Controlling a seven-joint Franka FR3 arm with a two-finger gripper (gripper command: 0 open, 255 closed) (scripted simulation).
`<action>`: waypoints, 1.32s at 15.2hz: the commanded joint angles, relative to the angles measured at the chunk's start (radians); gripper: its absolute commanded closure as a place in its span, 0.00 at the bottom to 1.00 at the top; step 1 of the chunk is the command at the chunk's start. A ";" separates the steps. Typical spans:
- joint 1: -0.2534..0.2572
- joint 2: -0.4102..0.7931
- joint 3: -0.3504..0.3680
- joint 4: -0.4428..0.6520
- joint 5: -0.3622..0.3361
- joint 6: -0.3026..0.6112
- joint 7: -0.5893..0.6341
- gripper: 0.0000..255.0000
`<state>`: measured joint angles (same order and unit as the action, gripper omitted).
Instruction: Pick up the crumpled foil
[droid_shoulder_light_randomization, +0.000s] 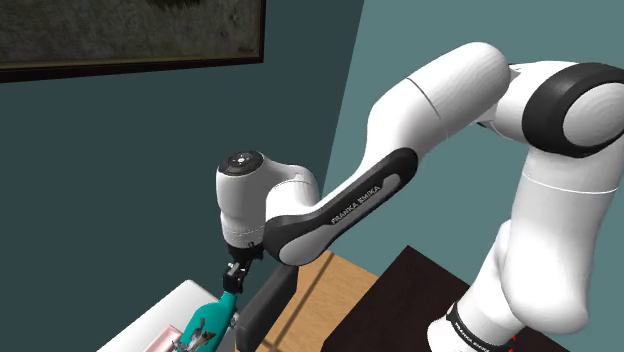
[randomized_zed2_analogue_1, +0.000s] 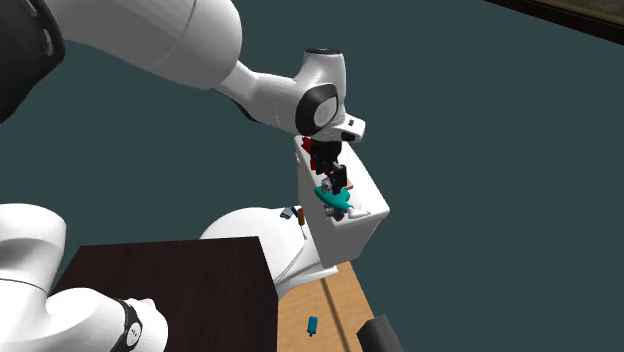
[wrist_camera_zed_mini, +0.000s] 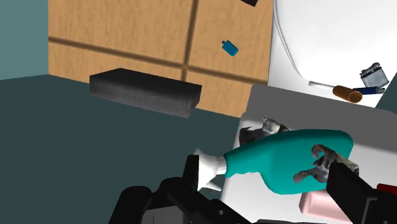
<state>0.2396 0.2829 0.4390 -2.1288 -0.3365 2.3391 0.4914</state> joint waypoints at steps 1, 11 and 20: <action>0.035 0.079 -0.011 0.059 -0.056 0.008 0.041 0.00; 0.236 0.450 -0.087 0.429 -0.224 -0.020 0.141 0.00; 0.348 0.696 -0.128 0.710 -0.270 -0.053 0.140 0.00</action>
<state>0.5862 0.9680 0.3147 -1.4245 -0.6029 2.2803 0.6303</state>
